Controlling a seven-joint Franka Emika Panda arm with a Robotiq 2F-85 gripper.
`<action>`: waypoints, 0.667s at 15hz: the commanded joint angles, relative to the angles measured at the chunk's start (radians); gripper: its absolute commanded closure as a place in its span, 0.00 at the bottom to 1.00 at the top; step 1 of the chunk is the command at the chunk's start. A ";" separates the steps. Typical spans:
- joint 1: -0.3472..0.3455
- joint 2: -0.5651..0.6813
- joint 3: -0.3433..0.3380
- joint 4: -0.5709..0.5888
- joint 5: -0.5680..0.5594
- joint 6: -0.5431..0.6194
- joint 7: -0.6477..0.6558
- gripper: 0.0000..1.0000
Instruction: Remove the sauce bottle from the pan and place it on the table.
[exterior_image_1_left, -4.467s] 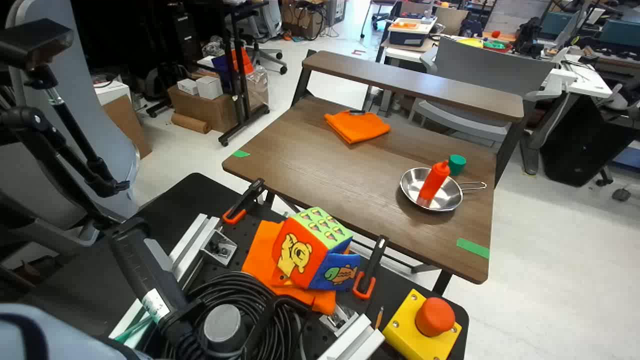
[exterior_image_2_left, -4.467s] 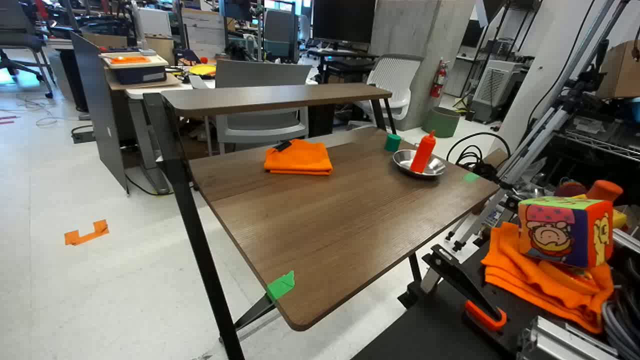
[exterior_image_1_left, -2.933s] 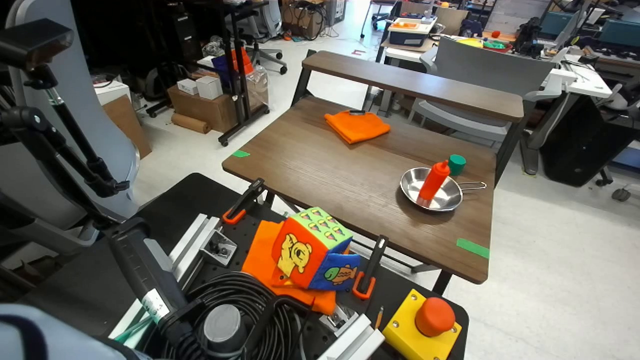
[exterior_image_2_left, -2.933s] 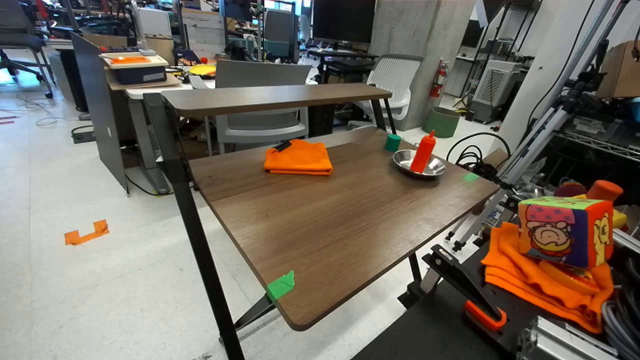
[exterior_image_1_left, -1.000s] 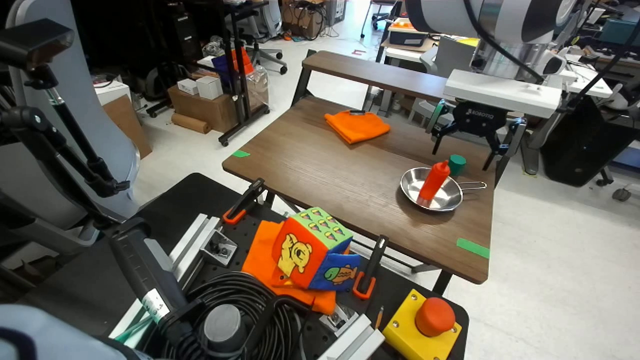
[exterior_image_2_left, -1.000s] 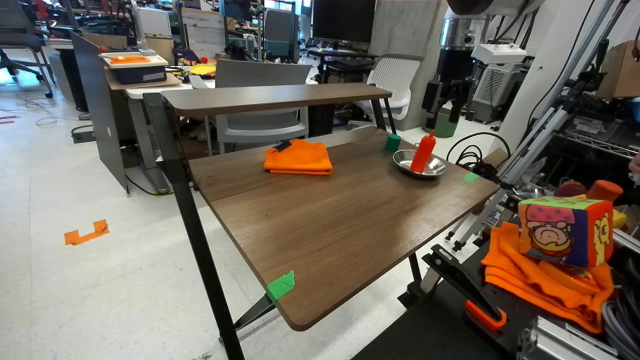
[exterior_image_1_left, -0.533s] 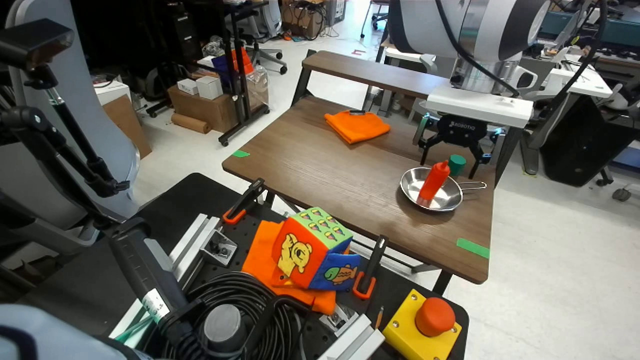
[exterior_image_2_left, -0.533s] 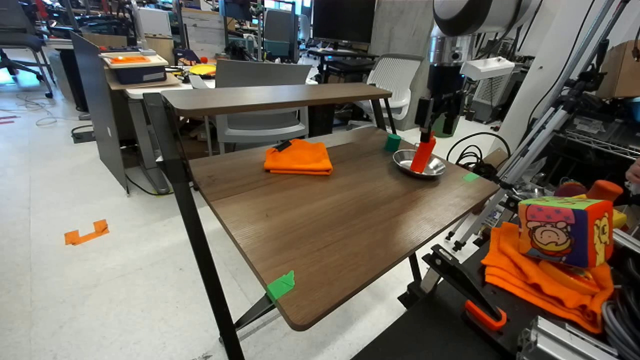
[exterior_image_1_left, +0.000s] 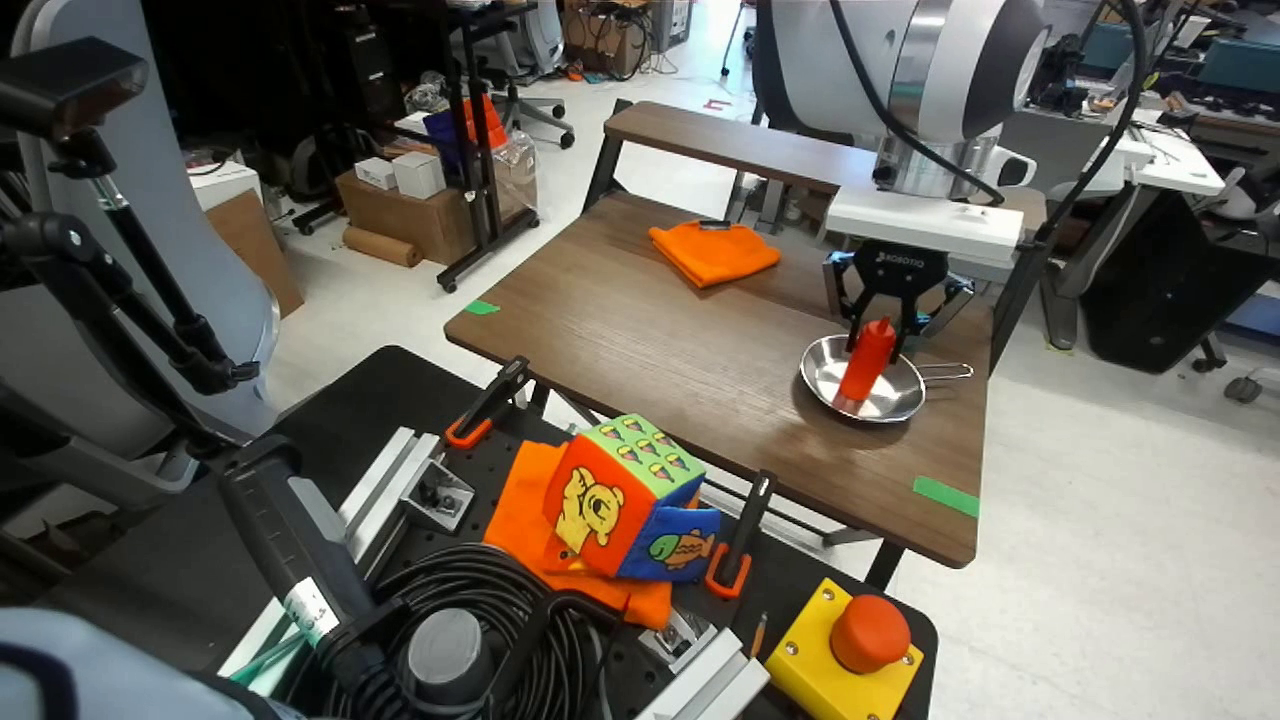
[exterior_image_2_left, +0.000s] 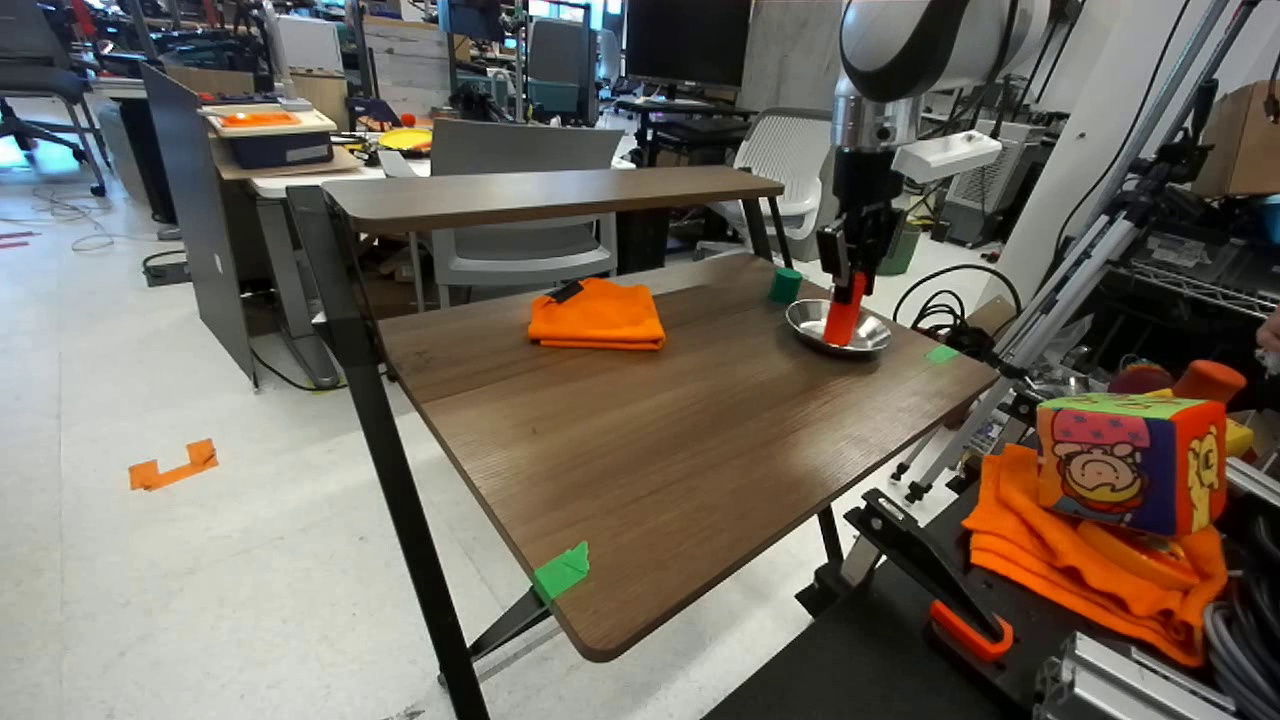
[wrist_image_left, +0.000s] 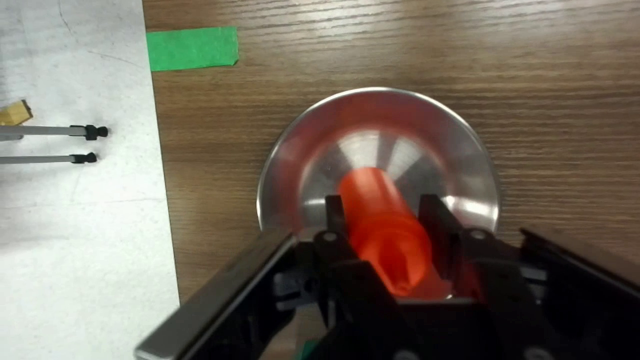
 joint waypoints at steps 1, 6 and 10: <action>-0.001 -0.009 0.002 0.004 -0.031 0.023 0.017 0.87; -0.028 -0.174 0.056 -0.114 0.019 0.078 -0.052 0.87; -0.056 -0.288 0.165 -0.169 0.175 0.075 -0.117 0.87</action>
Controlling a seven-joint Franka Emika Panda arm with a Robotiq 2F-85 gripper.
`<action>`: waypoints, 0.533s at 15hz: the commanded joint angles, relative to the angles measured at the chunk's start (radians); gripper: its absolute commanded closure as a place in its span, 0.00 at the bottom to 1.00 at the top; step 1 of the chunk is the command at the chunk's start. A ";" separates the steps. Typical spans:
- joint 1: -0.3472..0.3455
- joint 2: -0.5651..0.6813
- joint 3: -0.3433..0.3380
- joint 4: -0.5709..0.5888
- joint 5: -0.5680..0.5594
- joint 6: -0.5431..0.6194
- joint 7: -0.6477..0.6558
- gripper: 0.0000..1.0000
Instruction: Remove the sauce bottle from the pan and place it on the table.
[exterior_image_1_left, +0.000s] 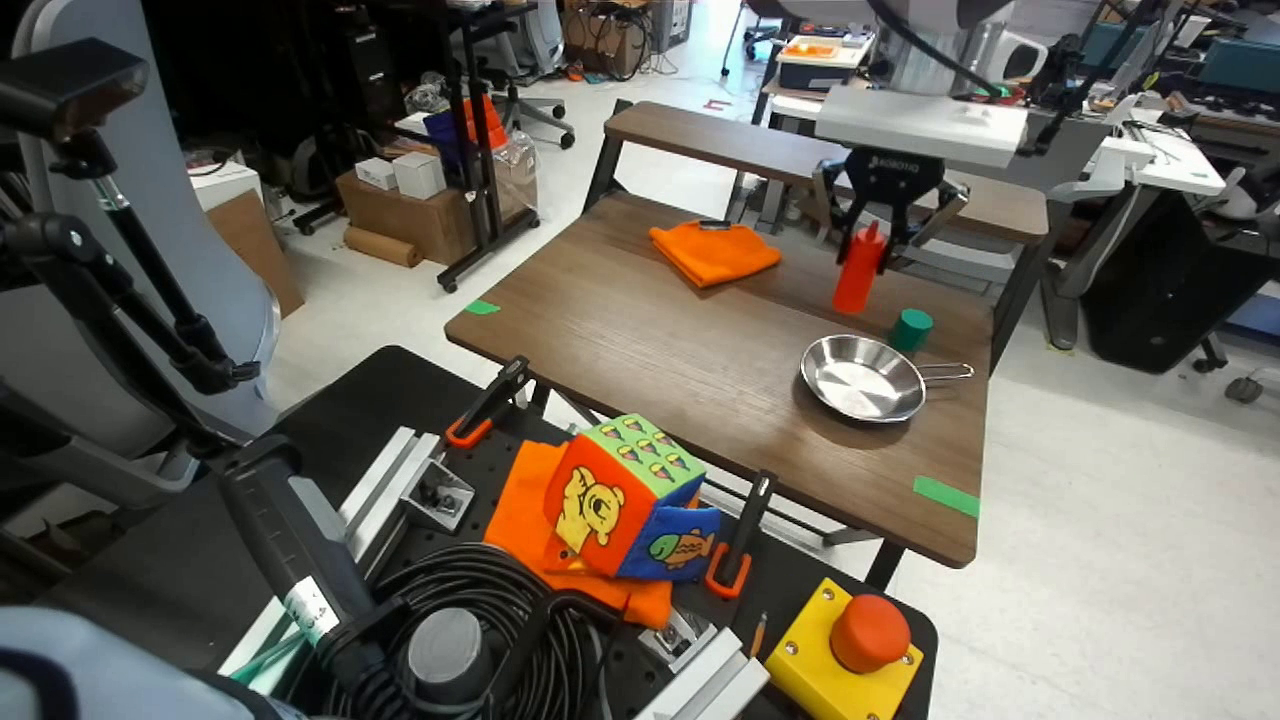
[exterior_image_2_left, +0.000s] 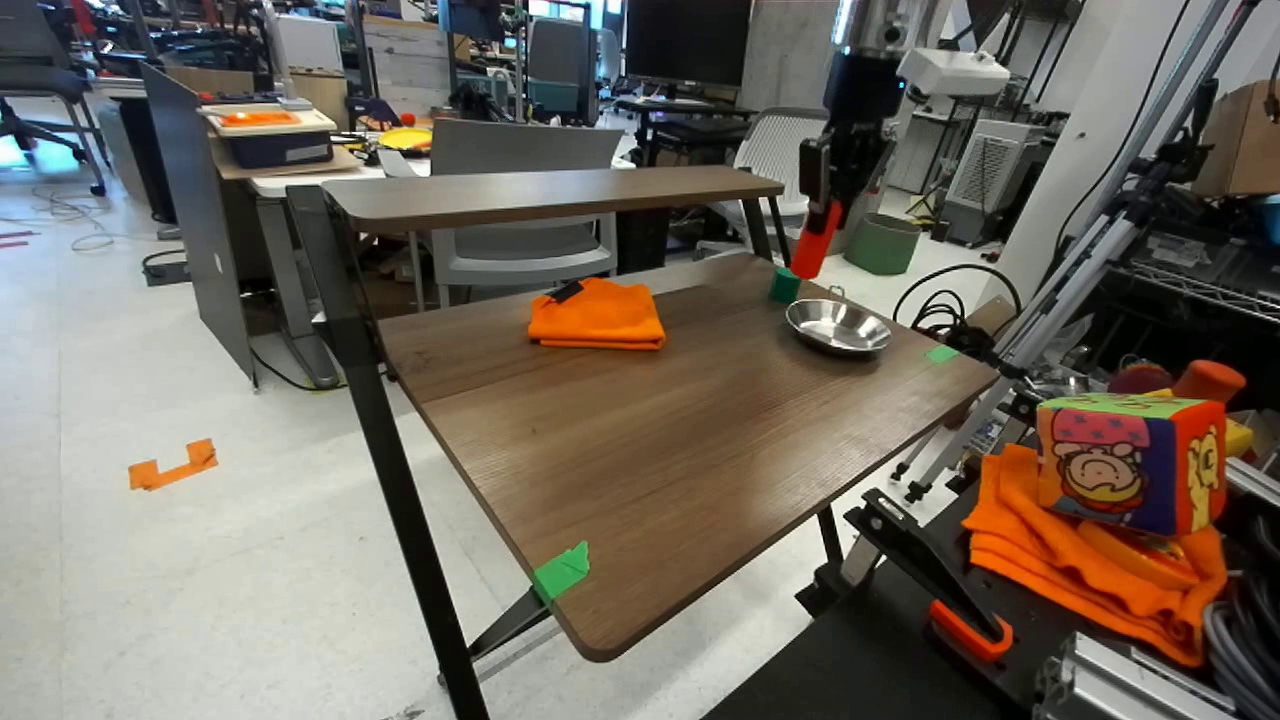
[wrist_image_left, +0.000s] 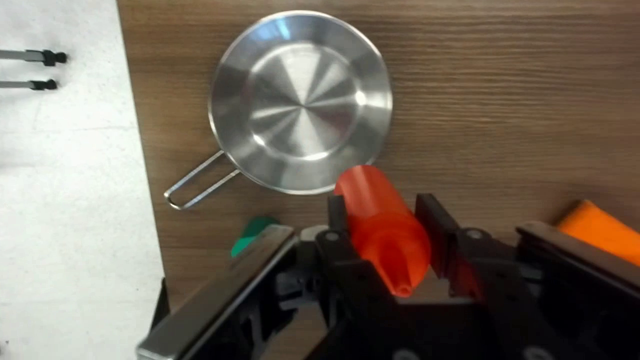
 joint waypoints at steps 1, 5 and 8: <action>-0.027 -0.105 0.098 -0.073 0.143 0.008 -0.070 0.87; -0.006 -0.093 0.146 -0.061 0.218 -0.034 -0.102 0.87; 0.002 -0.084 0.160 -0.107 0.198 -0.067 -0.157 0.87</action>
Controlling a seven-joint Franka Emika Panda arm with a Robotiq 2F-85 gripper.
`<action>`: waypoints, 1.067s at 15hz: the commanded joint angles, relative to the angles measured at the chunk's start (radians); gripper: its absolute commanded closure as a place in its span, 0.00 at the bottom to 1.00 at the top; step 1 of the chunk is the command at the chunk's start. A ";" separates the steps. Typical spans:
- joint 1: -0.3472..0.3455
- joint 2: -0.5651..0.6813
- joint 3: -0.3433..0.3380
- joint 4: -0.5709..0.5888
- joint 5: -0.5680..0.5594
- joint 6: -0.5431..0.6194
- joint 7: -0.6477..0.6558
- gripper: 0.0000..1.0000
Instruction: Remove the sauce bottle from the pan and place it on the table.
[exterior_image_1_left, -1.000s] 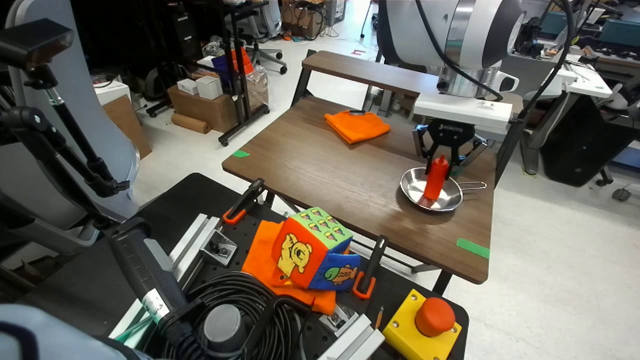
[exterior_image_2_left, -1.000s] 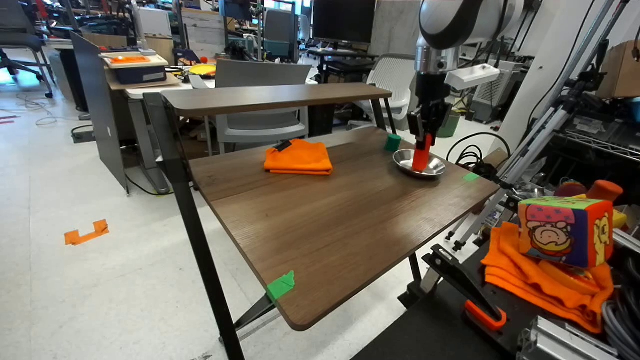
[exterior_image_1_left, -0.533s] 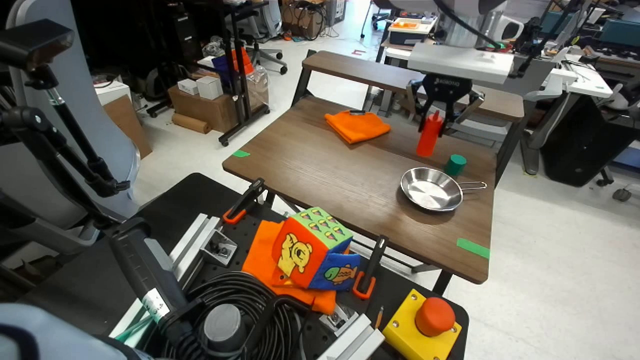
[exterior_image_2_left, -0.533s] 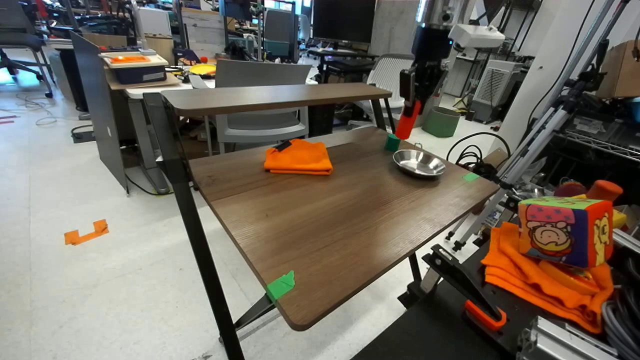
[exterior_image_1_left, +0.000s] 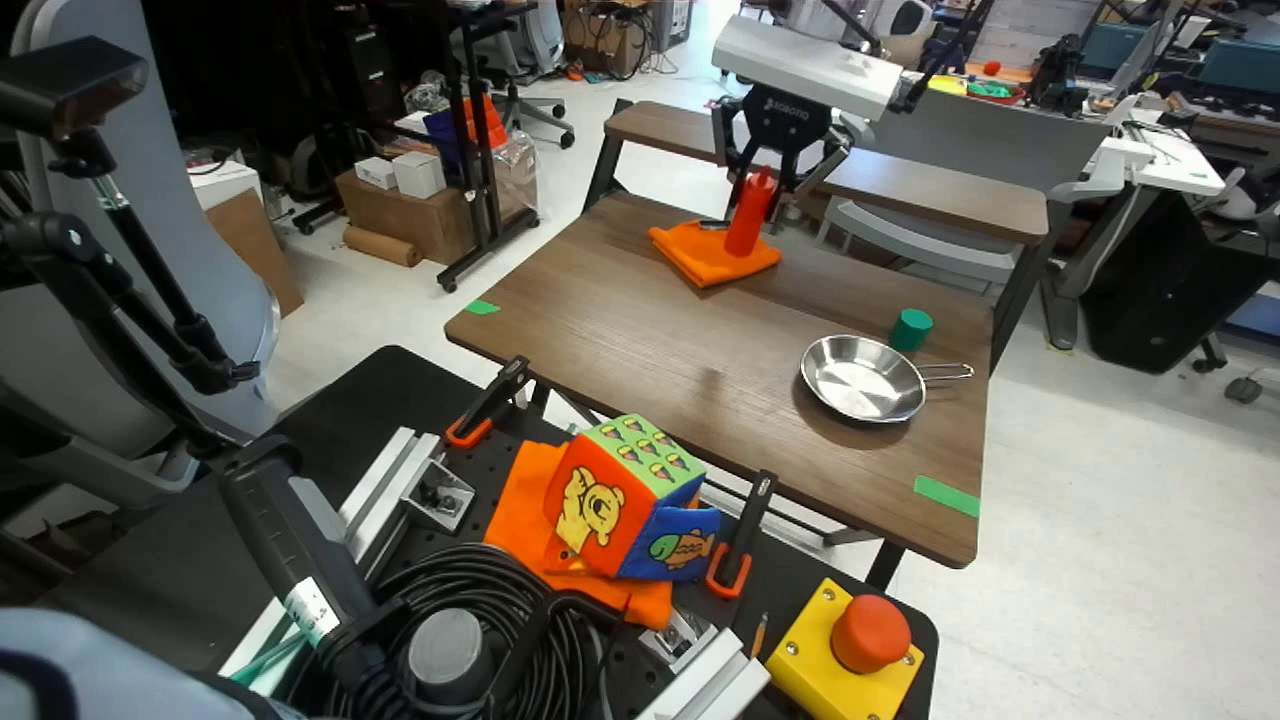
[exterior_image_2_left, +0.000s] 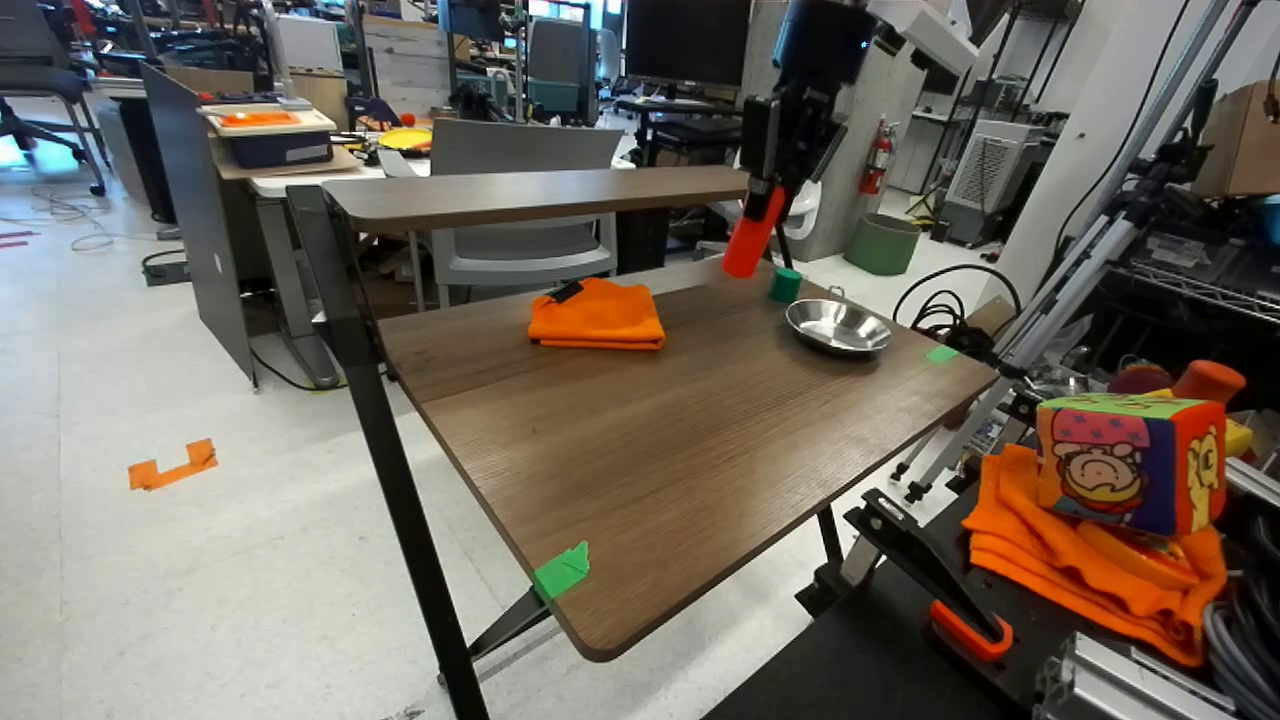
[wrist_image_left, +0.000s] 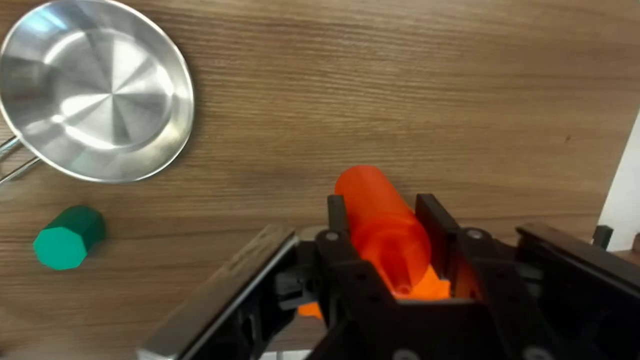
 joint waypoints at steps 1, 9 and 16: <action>0.006 0.007 0.008 -0.055 -0.004 -0.033 -0.083 0.87; 0.048 0.064 -0.052 -0.188 -0.215 0.058 -0.058 0.87; 0.098 0.091 -0.118 -0.209 -0.366 0.096 0.060 0.74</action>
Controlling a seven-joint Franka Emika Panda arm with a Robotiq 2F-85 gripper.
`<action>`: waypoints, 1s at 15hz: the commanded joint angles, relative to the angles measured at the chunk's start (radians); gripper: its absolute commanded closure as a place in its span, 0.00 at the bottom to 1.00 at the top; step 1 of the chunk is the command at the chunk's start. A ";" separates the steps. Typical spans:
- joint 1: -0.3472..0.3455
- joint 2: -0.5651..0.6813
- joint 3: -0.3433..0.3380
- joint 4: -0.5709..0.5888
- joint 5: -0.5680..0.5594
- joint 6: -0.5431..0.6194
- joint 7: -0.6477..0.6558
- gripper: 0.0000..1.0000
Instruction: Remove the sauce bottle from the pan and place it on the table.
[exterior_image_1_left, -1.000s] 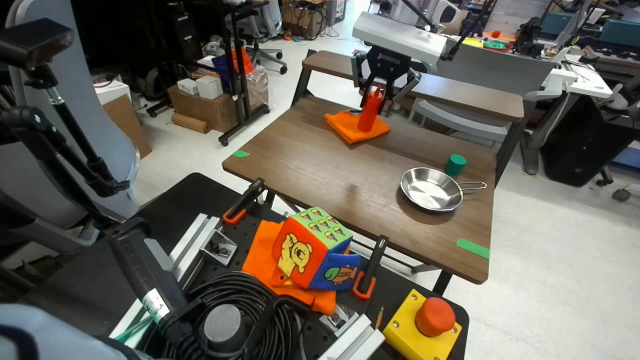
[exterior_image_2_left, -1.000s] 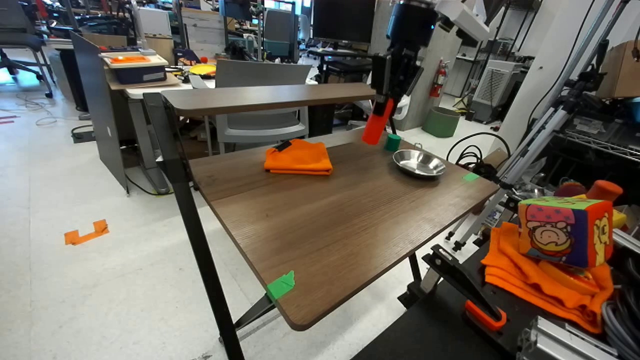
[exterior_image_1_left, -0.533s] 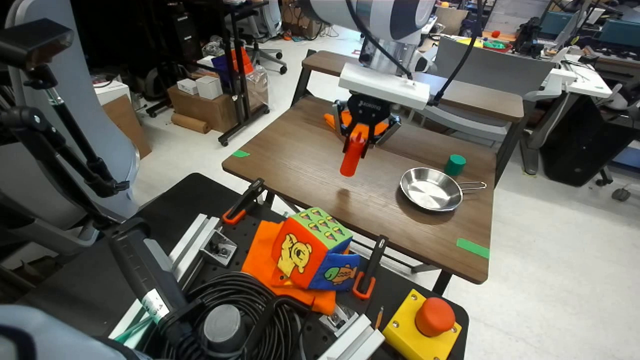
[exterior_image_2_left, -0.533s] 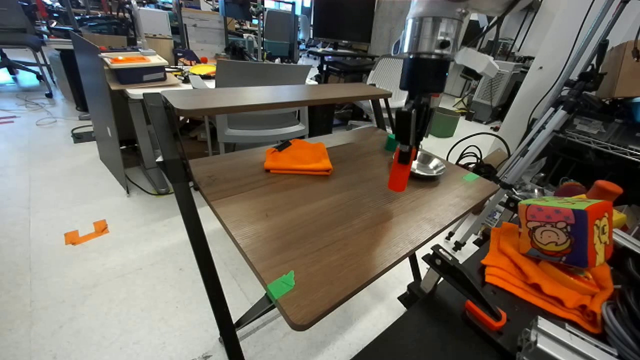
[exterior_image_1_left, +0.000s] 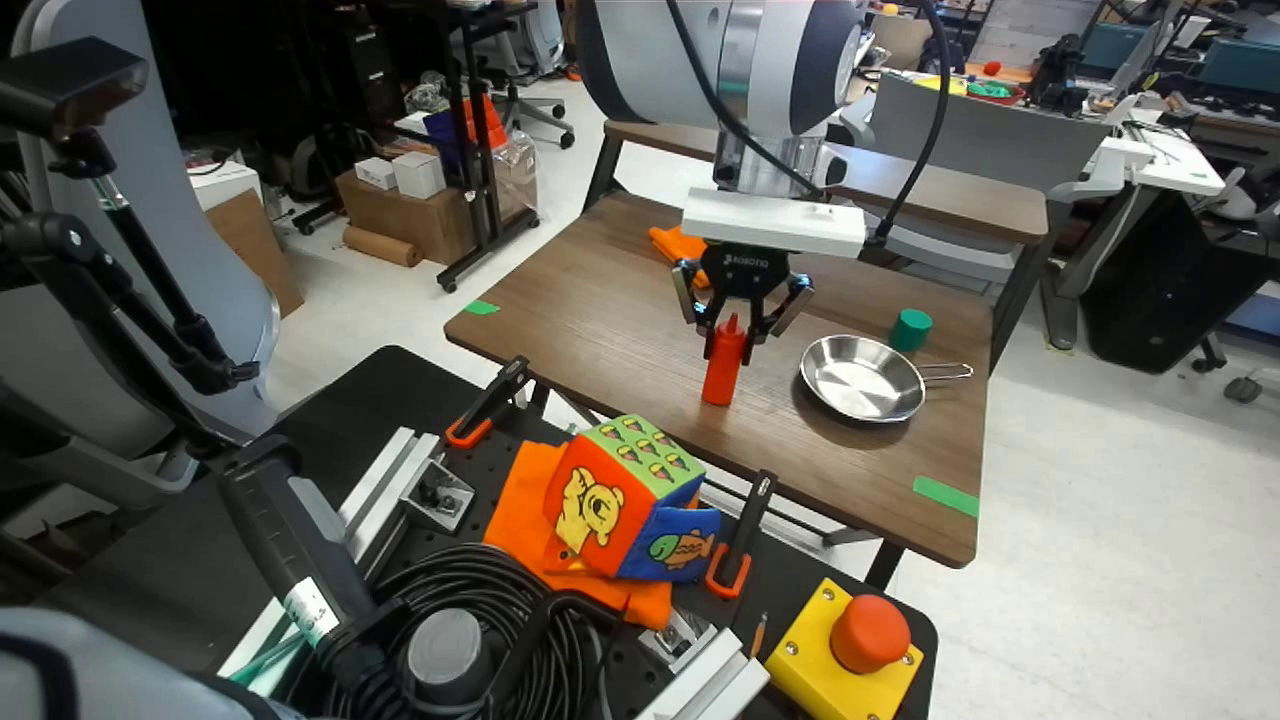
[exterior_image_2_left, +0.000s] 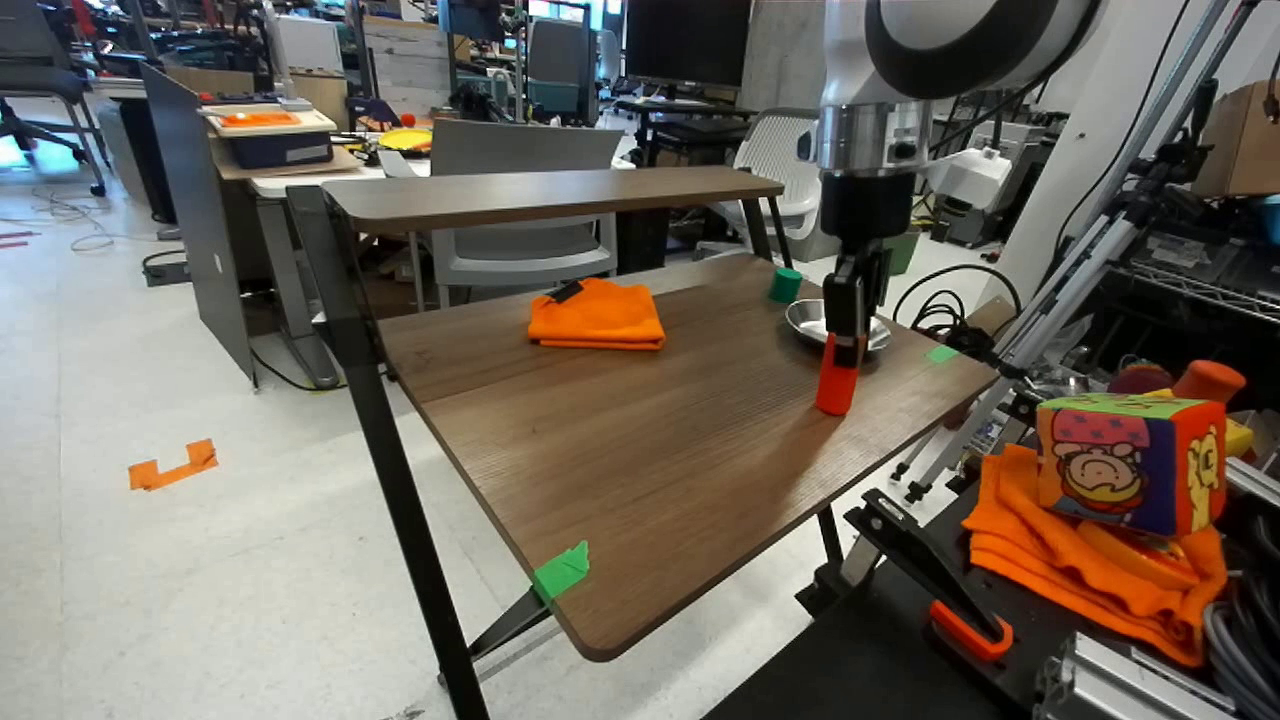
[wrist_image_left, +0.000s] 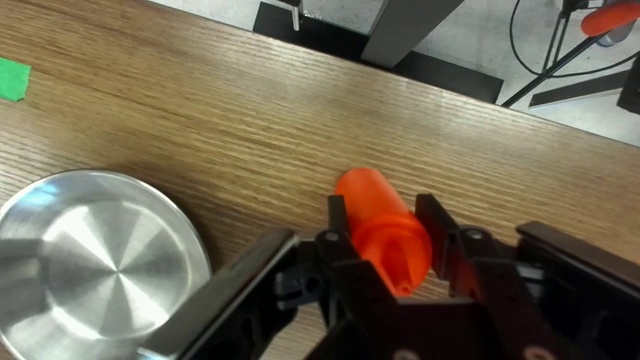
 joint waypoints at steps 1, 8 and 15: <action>0.036 0.000 -0.040 -0.036 -0.076 0.047 0.061 0.37; -0.025 -0.141 -0.002 -0.155 -0.015 0.011 -0.031 0.00; -0.083 -0.391 -0.053 -0.242 0.084 -0.084 -0.044 0.00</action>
